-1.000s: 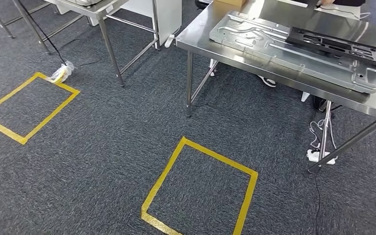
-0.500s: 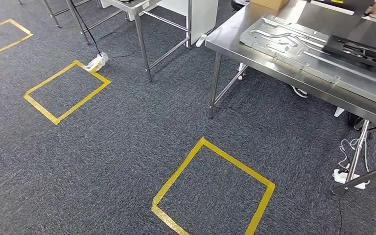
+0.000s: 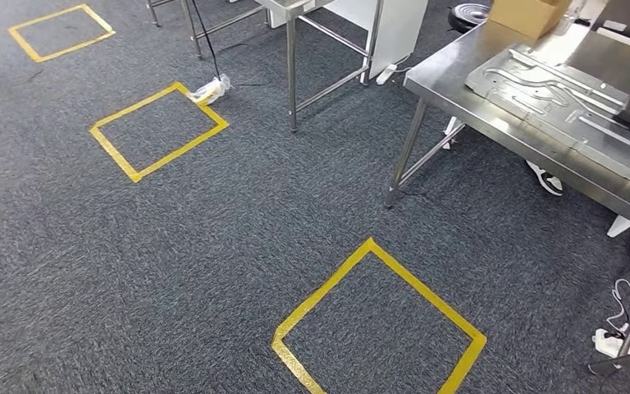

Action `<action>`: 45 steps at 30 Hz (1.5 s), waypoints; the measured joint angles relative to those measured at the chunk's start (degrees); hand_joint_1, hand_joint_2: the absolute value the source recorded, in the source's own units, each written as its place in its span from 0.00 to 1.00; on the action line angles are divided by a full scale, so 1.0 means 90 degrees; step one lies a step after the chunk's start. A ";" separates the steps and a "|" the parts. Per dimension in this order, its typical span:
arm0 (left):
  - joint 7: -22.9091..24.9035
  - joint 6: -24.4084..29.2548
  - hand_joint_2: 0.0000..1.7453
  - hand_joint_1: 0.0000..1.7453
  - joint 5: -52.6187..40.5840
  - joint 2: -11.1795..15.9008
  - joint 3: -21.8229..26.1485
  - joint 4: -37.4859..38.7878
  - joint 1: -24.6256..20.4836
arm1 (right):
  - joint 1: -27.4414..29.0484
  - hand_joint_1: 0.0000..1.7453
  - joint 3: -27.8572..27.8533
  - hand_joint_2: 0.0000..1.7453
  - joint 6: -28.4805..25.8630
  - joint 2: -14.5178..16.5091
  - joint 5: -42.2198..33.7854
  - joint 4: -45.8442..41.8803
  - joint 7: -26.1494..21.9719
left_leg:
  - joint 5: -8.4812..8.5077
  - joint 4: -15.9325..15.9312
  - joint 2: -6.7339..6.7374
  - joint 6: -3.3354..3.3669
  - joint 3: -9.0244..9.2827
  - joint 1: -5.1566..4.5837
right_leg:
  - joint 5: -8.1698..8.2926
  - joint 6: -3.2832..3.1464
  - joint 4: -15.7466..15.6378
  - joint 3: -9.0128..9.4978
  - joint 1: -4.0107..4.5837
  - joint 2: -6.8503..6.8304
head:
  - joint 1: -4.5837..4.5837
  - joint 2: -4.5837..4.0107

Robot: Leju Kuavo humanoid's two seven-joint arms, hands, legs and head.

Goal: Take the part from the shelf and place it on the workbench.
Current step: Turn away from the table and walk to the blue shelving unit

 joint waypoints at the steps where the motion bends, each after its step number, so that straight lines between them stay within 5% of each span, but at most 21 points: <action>1: 0.0026 -0.0015 0.00 0.00 -0.0026 0.0002 -0.0001 0.0000 -0.0006 | 0.0006 0.00 -0.0005 1.00 -0.0003 0.0000 0.0000 0.0001 -0.0001 | -0.0005 0.0024 -0.0075 -0.0023 -0.0010 -0.0008 | 0.0173 -0.0030 -0.0420 0.0176 -0.0003 0.0129 | -0.0001 0.0000; 3: 0.0078 -0.0046 0.00 0.00 -0.0083 0.0002 -0.0002 0.0000 -0.0013 | 0.0004 0.00 -0.0027 1.00 -0.0013 0.0001 0.0000 0.0002 -0.0009 | 0.0005 0.0043 -0.0192 -0.0095 -0.0050 -0.0007 | 0.0273 -0.0074 -0.0818 0.0333 0.0009 0.0291 | -0.0002 0.0000; 6: 0.0097 -0.0062 0.00 0.00 -0.0121 0.0013 -0.0006 0.0000 0.0004 | -0.0029 0.00 -0.0067 1.00 -0.0019 0.0011 0.0005 0.0004 -0.0010 | 0.0022 0.0042 -0.0261 -0.0216 -0.0097 -0.0001 | 0.0307 -0.0166 -0.0894 0.0365 -0.0001 0.0141 | -0.0003 0.0000; 8: 0.0032 -0.0035 0.00 0.00 -0.0120 0.0032 -0.0007 0.0000 0.0002 | -0.0024 0.00 -0.0078 1.00 -0.0010 0.0022 0.0019 0.0005 0.0019 | -0.0198 0.0373 0.0007 -0.0259 -0.0256 -0.0020 | 0.0352 -0.0257 -0.0974 0.0396 -0.0032 -0.0021 | -0.0019 0.0000; 10: -0.0049 -0.0005 0.00 0.00 -0.0117 0.0042 -0.0007 0.0000 -0.0024 | -0.0002 0.00 -0.0086 1.00 0.0001 0.0024 0.0033 0.0007 0.0053 | -0.0622 0.1179 0.0293 -0.0297 -0.0632 -0.0006 | 0.0353 -0.0300 -0.0989 0.0402 -0.0012 -0.0199 | -0.0033 0.0000; 12: -0.0146 0.0018 0.00 0.00 -0.0107 0.0048 -0.0006 0.0000 -0.0037 | 0.0010 0.00 -0.0096 1.00 0.0009 0.0024 0.0048 0.0009 0.0079 | -0.0825 0.1810 0.0374 -0.0351 -0.0922 0.0027 | 0.0337 -0.0308 -0.0979 0.0403 0.0005 -0.0378 | -0.0033 0.0000; 14: -0.0246 0.0036 0.00 0.00 -0.0098 0.0061 -0.0005 0.0000 -0.0031 | 0.0006 0.00 -0.0101 1.00 0.0009 0.0024 0.0078 0.0010 0.0102 | -0.0562 0.1505 0.0440 -0.0379 -0.0740 0.0058 | 0.0307 -0.0291 -0.0961 0.0421 0.0005 -0.0523 | -0.0033 0.0000; 17: -0.0303 0.0039 0.00 0.00 -0.0092 0.0073 -0.0004 0.0000 -0.0064 | 0.0004 0.00 -0.0102 1.00 -0.0001 0.0024 0.0143 0.0009 0.0116 | -0.0085 0.0256 0.0743 -0.0331 -0.0060 0.0034 | 0.0228 -0.0204 -0.0921 0.0473 0.0034 -0.0702 | -0.0028 0.0000; 21: -0.0318 0.0035 0.00 0.00 -0.0090 0.0069 -0.0002 0.0000 -0.0064 | -0.0041 0.00 -0.0102 1.00 -0.0008 0.0024 0.0217 0.0007 0.0127 | -0.0056 0.0015 0.0668 -0.0197 0.0013 -0.0001 | 0.0171 -0.0063 -0.0905 0.0519 0.0052 -0.0831 | -0.0022 0.0000; 23: -0.0342 0.0035 0.00 0.00 -0.0072 0.0053 0.0001 0.0000 -0.0062 | -0.0045 0.00 -0.0102 1.00 -0.0005 0.0018 0.0259 0.0007 0.0170 | -0.0014 -0.0033 0.0554 -0.0115 0.0017 0.0023 | -0.0049 0.0007 -0.0636 0.0419 0.0021 -0.0582 | -0.0022 0.0000; 25: -0.0364 0.0051 0.00 0.00 -0.0031 0.0022 0.0015 0.0000 -0.0076 | -0.0027 0.00 -0.0102 1.00 0.0021 0.0010 0.0299 0.0009 0.0253 | 0.0008 -0.0045 0.0437 -0.0068 0.0000 0.0027 | -0.0480 0.0037 0.0117 0.0064 0.0007 -0.0256 | -0.0021 0.0000; 27: -0.0303 0.0080 0.00 0.00 0.0008 -0.0001 0.0047 0.0000 -0.0082 | -0.0006 0.00 -0.0102 1.00 0.0049 0.0005 0.0319 0.0010 0.0309 | 0.0012 -0.0035 0.0289 -0.0057 -0.0017 0.0018 | -0.0723 0.0042 0.0847 -0.0309 0.0008 -0.0163 | -0.0022 0.0000; 29: -0.0147 0.0096 0.00 0.00 0.0026 -0.0005 0.0088 0.0000 -0.0064 | 0.0007 0.00 -0.0102 1.00 0.0049 -0.0001 0.0322 0.0010 0.0282 | 0.0009 -0.0013 0.0117 -0.0061 -0.0010 0.0017 | -0.0450 0.0031 0.0720 -0.0297 0.0001 -0.0131 | -0.0021 0.0000; 32: 0.0192 0.0079 0.00 0.00 0.0015 -0.0004 0.0144 0.0000 -0.0037 | 0.0021 0.00 -0.0104 1.00 -0.0011 -0.0018 0.0310 0.0011 0.0108 | -0.0003 0.0038 -0.0120 -0.0112 -0.0030 0.0015 | 0.0188 -0.0016 -0.0490 0.0194 -0.0037 0.0248 | -0.0022 0.0000; 34: 0.0372 0.0055 0.00 0.00 0.0021 -0.0001 0.0177 0.0000 -0.0021 | 0.0015 0.00 -0.0107 1.00 -0.0058 -0.0024 0.0285 0.0012 0.0010 | 0.0014 0.0053 -0.0241 -0.0190 -0.0085 0.0015 | 0.0235 -0.0056 -0.0760 0.0280 -0.0033 0.0431 | -0.0022 0.0000; 36: 0.0443 0.0030 0.00 0.00 0.0031 0.0001 0.0213 0.0000 0.0019 | -0.0009 0.00 -0.0110 1.00 -0.0083 -0.0024 0.0265 0.0012 -0.0030 | 0.0038 0.0045 -0.0315 -0.0269 -0.0118 0.0024 | 0.0266 -0.0121 -0.0799 0.0289 -0.0027 0.0288 | -0.0022 0.0000; 38: 0.0441 0.0014 0.00 0.00 0.0032 -0.0003 0.0235 0.0000 0.0053 | -0.0005 0.00 -0.0112 1.00 -0.0084 -0.0022 0.0262 0.0013 -0.0029 | -0.0105 0.0258 -0.0070 -0.0321 -0.0223 0.0015 | 0.0300 -0.0221 -0.0862 0.0328 -0.0040 0.0112 | -0.0032 0.0000; 40: 0.0384 0.0012 0.00 0.00 0.0023 -0.0013 0.0241 0.0000 0.0050 | 0.0021 0.00 -0.0113 1.00 -0.0068 -0.0022 0.0262 0.0015 0.0006 | -0.0494 0.0947 0.0271 -0.0361 -0.0542 0.0013 | 0.0305 -0.0291 -0.0892 0.0347 -0.0023 -0.0089 | -0.0042 0.0000; 42: 0.0287 0.0012 0.00 0.00 0.0006 -0.0030 0.0241 0.0000 0.0042 | 0.0031 0.00 -0.0114 1.00 -0.0035 -0.0022 0.0264 0.0021 0.0056 | -0.0800 0.1704 0.0372 -0.0399 -0.0891 0.0030 | 0.0291 -0.0312 -0.0889 0.0348 0.0003 -0.0297 | -0.0044 0.0000; 43: 0.0245 0.0013 0.00 0.00 0.0000 -0.0038 0.0241 0.0000 0.0046 | 0.0028 0.00 -0.0114 1.00 -0.0019 -0.0022 0.0266 0.0023 0.0079 | -0.0801 0.1829 0.0392 -0.0411 -0.0939 0.0036 | 0.0283 -0.0314 -0.0888 0.0352 0.0009 -0.0387 | -0.0044 0.0000; 45: 0.0184 0.0017 0.00 0.00 -0.0005 -0.0051 0.0241 0.0000 0.0056 | 0.0016 0.00 -0.0112 1.00 0.0001 -0.0021 0.0274 0.0024 0.0109 | -0.0485 0.1333 0.0468 -0.0409 -0.0644 0.0044 | 0.0262 -0.0297 -0.0885 0.0376 0.0012 -0.0536 | -0.0045 0.0000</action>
